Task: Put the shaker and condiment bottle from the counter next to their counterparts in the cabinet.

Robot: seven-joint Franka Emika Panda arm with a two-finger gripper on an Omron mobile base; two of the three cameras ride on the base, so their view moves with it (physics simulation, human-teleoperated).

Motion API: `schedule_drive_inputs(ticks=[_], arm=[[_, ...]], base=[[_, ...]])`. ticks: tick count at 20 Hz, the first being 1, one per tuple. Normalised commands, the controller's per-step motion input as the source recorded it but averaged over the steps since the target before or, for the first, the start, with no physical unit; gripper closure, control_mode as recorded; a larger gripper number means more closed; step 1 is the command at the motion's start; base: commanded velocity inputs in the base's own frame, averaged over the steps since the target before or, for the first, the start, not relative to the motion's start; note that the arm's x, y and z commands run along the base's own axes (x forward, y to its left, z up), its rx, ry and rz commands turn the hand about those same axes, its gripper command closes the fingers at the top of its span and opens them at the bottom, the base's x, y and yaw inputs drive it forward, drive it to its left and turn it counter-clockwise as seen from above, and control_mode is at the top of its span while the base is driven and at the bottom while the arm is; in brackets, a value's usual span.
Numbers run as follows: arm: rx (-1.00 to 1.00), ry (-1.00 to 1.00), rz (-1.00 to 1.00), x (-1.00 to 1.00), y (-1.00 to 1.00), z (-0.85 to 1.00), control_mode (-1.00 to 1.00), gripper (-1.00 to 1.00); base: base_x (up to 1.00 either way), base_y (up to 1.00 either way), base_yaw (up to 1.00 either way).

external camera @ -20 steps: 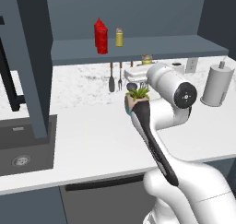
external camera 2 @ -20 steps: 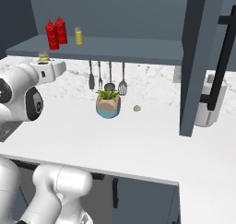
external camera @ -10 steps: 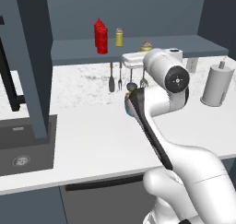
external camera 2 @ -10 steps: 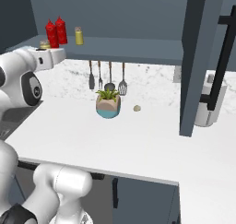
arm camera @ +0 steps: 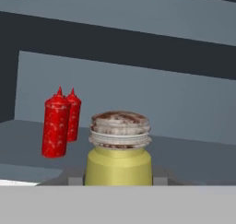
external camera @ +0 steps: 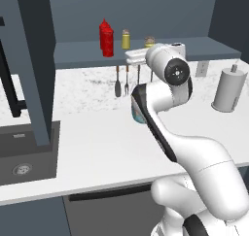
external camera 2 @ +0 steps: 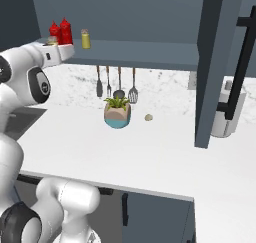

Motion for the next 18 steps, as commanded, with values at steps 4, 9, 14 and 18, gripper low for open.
schedule_drive_inputs(ticks=[4, 9, 14, 18], arm=[[-0.05, 0.0, 0.0, 0.28, 0.0, 0.0, -1.0, 1.0], [-0.01, 0.0, 0.0, 0.3, -0.02, 0.0, -1.0, 1.0], [0.0, 0.0, 0.0, 0.32, -0.03, 0.0, -1.0, 1.0], [0.0, -0.03, 0.0, 0.23, 0.0, 0.0, -1.0, 1.0]], base=[[0.0, 0.0, 0.0], [0.0, 0.0, 0.0], [0.0, 0.0, 0.0], [0.0, 0.0, 0.0]])
